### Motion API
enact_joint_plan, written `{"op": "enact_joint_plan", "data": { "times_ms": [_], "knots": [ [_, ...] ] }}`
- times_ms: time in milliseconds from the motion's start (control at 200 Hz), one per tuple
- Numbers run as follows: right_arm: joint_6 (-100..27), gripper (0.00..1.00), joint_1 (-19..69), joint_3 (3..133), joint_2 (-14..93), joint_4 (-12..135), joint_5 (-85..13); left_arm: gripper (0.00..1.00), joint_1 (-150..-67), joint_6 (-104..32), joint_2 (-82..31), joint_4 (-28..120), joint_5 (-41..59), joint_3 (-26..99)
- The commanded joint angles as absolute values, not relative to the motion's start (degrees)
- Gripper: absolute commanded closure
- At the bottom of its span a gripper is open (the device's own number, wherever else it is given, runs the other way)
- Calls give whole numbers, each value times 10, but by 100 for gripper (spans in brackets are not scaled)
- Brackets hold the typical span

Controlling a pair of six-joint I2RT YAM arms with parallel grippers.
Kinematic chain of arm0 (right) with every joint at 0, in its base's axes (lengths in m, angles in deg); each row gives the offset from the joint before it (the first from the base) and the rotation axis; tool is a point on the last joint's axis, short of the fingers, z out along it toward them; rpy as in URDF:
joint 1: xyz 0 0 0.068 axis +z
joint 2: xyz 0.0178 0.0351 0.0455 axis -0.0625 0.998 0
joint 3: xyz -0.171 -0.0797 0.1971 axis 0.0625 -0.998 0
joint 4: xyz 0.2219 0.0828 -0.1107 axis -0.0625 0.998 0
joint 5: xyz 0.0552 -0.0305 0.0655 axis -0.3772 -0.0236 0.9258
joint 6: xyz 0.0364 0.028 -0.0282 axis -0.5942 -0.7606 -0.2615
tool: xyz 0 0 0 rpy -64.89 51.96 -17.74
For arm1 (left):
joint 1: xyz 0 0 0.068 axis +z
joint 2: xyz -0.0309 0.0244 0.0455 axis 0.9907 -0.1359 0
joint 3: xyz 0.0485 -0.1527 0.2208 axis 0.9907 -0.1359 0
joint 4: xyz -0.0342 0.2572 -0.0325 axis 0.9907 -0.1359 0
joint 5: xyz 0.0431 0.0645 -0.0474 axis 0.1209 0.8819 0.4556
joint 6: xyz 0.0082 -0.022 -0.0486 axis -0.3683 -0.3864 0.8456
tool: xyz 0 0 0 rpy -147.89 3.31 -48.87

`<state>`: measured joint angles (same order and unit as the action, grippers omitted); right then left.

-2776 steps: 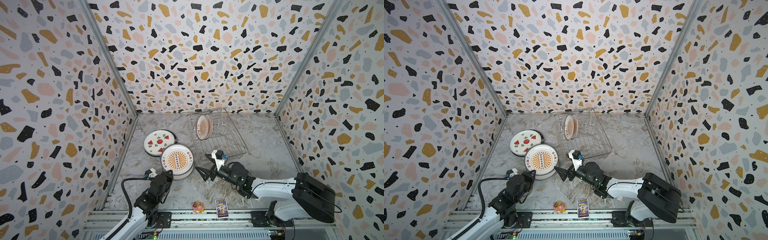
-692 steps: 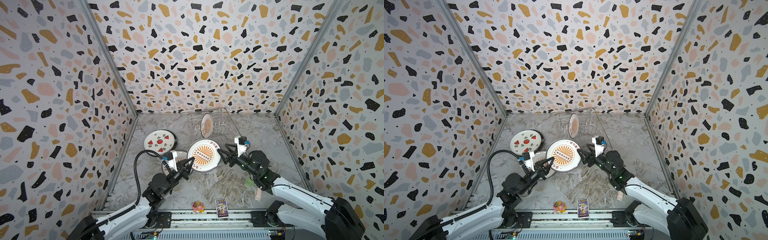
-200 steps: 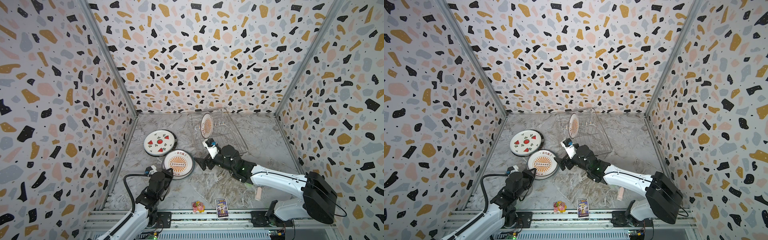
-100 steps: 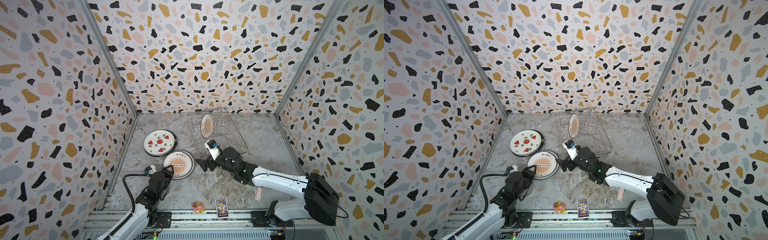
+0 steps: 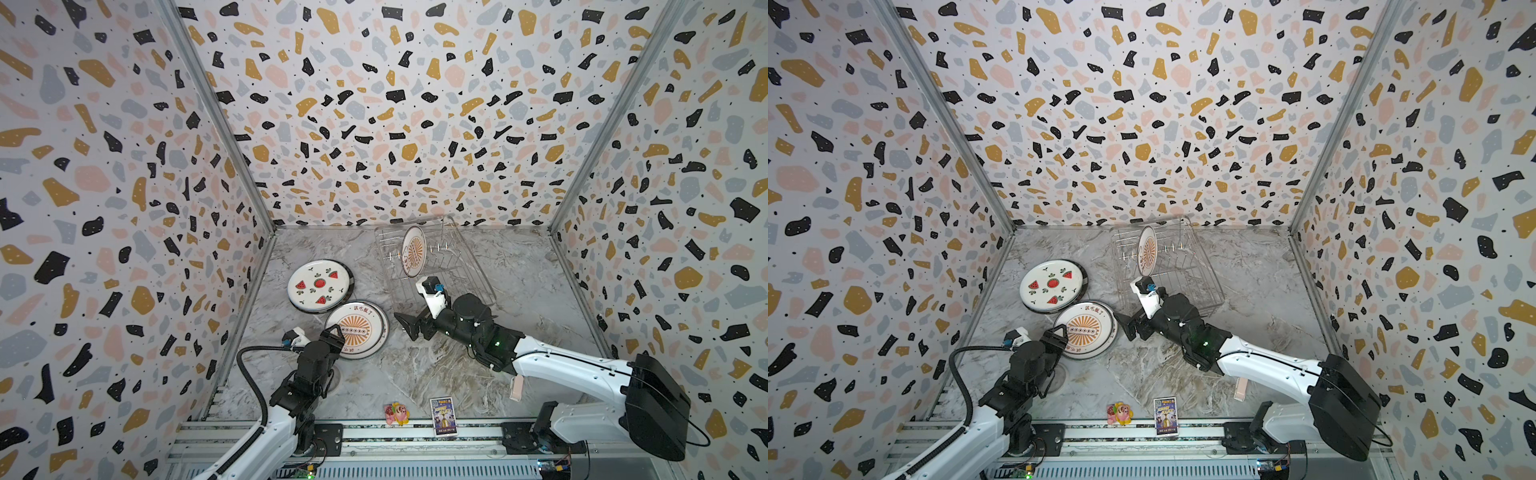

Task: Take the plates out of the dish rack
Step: 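Set the plate flat and open the left gripper while right reaches the rack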

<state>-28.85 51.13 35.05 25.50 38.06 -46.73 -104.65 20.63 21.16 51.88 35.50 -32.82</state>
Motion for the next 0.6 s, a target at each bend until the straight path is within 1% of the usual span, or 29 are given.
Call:
{"op": "enact_joint_plan", "data": {
  "times_ms": [0, 125, 230, 270, 300, 401, 461, 521, 596],
  "knots": [
    [-286, 1, 513, 355, 256, 377, -473, 30, -1044, 181, 218, 492, 405, -306],
    [-285, 1, 513, 361, 264, 377, -475, 29, -1046, 171, 227, 498, 417, -307],
    [-285, 1, 512, 366, 269, 378, -471, 32, -1048, 166, 229, 486, 444, -302],
    [-284, 1, 512, 367, 269, 378, -470, 34, -1050, 165, 227, 488, 447, -303],
    [-285, 1, 513, 366, 270, 378, -470, 39, -1050, 166, 225, 493, 447, -306],
    [-284, 1, 513, 367, 273, 377, -474, 45, -1059, 164, 212, 513, 440, -311],
    [-284, 1, 512, 368, 274, 375, -474, 46, -1063, 159, 205, 511, 447, -305],
    [-283, 1, 512, 368, 276, 372, -472, 42, -1064, 153, 204, 503, 456, -298],
    [-285, 1, 508, 367, 275, 366, -473, 28, -1065, 146, 214, 500, 472, -296]
  ]
}}
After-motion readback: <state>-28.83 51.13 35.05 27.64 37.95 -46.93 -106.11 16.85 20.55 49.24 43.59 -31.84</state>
